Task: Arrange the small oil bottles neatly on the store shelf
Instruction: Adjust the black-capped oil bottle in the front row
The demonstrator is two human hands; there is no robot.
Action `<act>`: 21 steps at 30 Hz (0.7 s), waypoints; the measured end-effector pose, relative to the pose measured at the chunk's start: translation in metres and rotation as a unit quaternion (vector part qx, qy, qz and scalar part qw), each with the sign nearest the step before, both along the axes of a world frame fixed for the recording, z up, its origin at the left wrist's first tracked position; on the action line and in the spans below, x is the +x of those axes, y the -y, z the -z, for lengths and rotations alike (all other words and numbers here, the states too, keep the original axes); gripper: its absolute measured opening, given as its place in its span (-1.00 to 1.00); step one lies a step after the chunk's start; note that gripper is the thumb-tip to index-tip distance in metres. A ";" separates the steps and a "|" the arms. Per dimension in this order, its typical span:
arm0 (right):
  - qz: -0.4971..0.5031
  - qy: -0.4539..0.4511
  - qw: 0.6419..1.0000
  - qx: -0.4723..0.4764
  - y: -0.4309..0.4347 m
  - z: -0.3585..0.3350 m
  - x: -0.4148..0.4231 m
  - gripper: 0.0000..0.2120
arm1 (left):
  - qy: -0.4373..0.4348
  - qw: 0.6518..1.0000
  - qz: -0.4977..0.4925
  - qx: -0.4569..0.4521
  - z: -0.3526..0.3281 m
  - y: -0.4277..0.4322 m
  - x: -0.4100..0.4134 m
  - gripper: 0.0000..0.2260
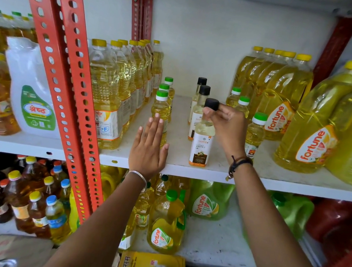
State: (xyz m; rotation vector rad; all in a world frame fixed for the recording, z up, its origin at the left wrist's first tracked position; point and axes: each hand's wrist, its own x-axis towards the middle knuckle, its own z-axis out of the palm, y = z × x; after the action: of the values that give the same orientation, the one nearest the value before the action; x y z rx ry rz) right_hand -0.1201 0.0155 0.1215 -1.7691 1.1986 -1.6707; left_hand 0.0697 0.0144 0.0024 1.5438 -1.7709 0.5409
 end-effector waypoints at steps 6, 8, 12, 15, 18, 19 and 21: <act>0.006 0.010 1.000 0.001 -0.002 0.001 -0.001 -0.75 | 0.000 1.000 -0.001 0.003 0.000 0.000 0.000 -0.44; 0.007 0.002 1.000 -0.005 -0.003 0.001 0.000 -0.76 | -0.002 1.000 0.001 0.003 -0.001 0.000 0.000 -0.44; 0.005 -0.003 1.000 0.001 -0.002 0.001 0.000 -0.77 | -0.009 1.000 0.008 -0.001 -0.001 -0.001 -0.001 -0.44; 0.005 -0.003 1.000 0.004 -0.002 0.001 -0.001 -0.76 | -0.010 1.000 0.009 -0.003 0.000 -0.001 0.000 -0.44; 0.004 -0.007 1.000 -0.001 -0.003 0.001 -0.001 -0.75 | -0.010 1.000 0.008 -0.004 -0.001 -0.001 -0.001 -0.44; 0.005 -0.008 1.000 -0.002 -0.003 0.001 -0.001 -0.74 | -0.009 1.000 0.008 -0.004 -0.001 -0.001 -0.001 -0.44; 0.008 -0.008 1.000 -0.001 -0.003 0.002 -0.002 -0.73 | -0.009 1.000 0.009 -0.002 0.000 -0.001 0.000 -0.44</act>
State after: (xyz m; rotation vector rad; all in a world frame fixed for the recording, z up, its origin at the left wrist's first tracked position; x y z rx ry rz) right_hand -0.1219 0.0188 0.1194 -1.7813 1.2217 -1.6698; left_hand 0.0695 0.0152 0.0026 1.5238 -1.7675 0.5201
